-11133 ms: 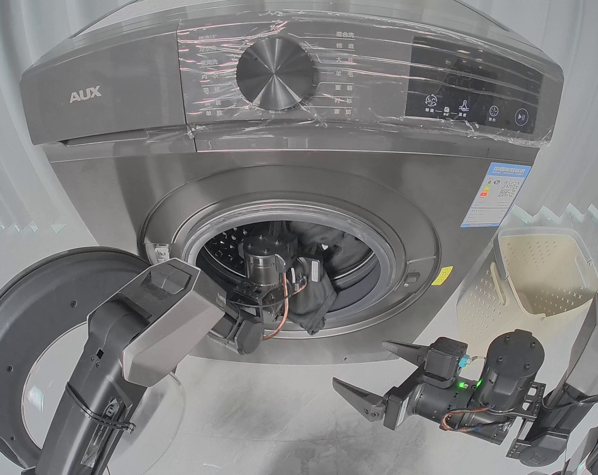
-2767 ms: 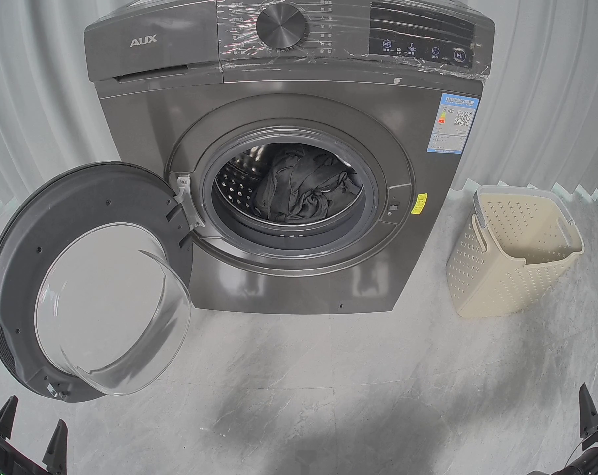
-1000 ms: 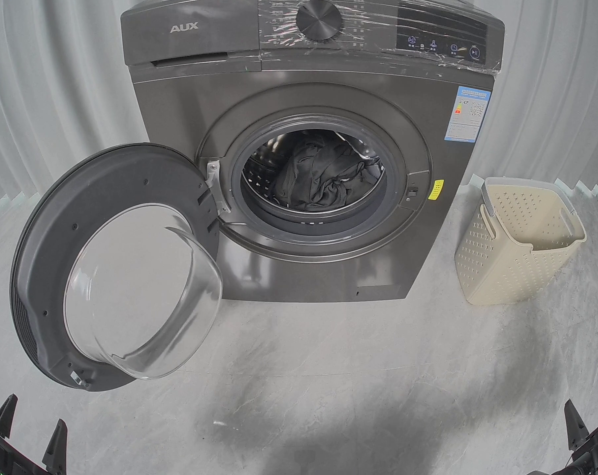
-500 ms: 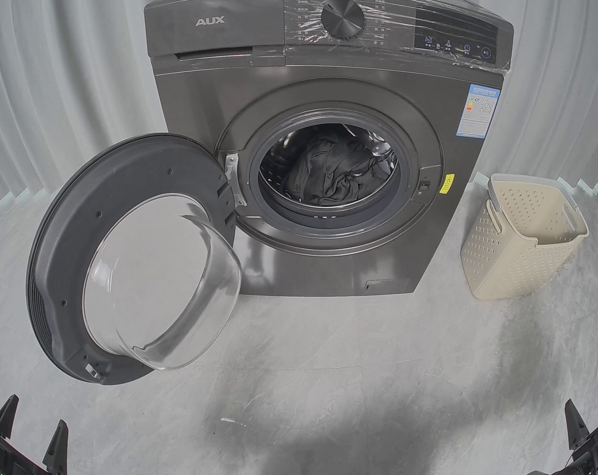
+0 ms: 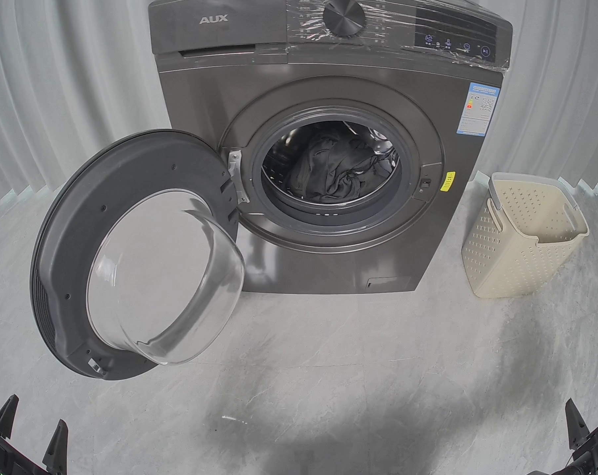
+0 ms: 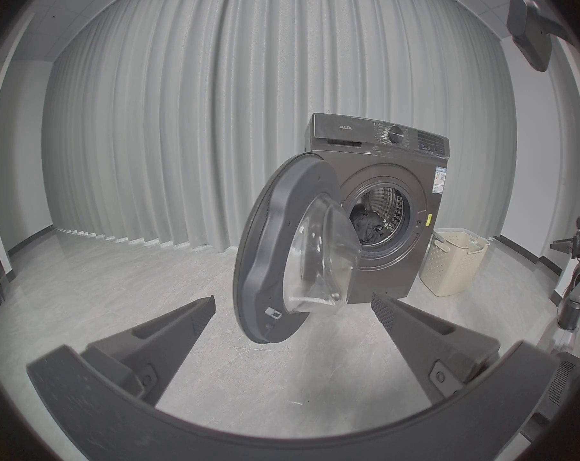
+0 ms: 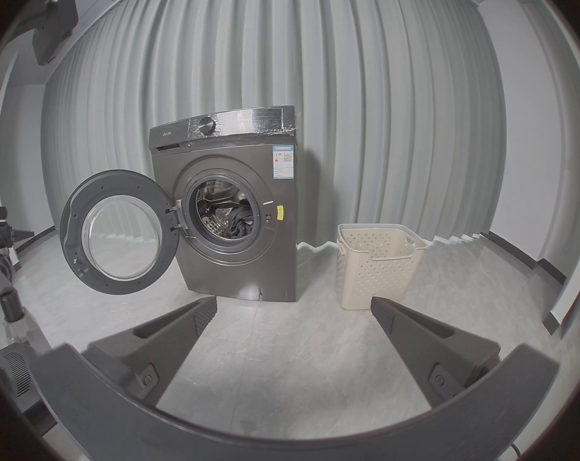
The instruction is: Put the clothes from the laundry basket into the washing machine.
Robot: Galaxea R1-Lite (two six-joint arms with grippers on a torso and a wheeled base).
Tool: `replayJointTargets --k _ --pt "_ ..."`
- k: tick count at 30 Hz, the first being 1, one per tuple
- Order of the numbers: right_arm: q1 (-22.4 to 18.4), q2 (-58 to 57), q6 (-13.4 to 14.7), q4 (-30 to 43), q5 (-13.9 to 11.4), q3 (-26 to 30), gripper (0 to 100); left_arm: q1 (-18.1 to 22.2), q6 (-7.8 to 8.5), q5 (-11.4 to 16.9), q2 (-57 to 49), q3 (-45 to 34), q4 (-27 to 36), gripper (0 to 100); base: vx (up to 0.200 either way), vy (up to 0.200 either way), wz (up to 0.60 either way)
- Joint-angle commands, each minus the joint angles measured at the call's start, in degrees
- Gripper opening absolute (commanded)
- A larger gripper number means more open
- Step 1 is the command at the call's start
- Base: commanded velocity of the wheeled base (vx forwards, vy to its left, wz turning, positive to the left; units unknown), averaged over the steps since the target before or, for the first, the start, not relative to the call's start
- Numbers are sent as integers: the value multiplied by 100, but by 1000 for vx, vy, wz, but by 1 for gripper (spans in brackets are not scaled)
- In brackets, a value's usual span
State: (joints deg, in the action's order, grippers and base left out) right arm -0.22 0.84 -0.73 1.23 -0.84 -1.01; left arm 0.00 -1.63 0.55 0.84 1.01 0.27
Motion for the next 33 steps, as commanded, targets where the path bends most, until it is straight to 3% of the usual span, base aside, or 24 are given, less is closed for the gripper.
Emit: replayJointTargets --k 1,9,24,27,28,32,33 --pt "4 -75 -6 0 -4 57 100 0 -4 -2 -58 -84 0 100 0 200 0" --pt "4 -84 -6 0 -4 57 100 0 5 -2 -58 -92 0 100 0 200 0" --pt "4 -84 12 0 -4 66 100 9 102 -20 -67 -92 0 100 0 0 0" --pt "4 -84 20 0 -13 66 100 18 207 -37 -67 -92 -9 100 0 0 0" --pt "4 -84 20 0 -13 66 100 18 313 -28 -67 -92 -9 100 0 0 0" --pt "4 -84 20 0 -13 66 100 62 190 -2 48 250 -255 100 0 0 0" --pt "4 -84 20 0 -13 66 100 70 119 24 241 743 -387 100 0 0 0"
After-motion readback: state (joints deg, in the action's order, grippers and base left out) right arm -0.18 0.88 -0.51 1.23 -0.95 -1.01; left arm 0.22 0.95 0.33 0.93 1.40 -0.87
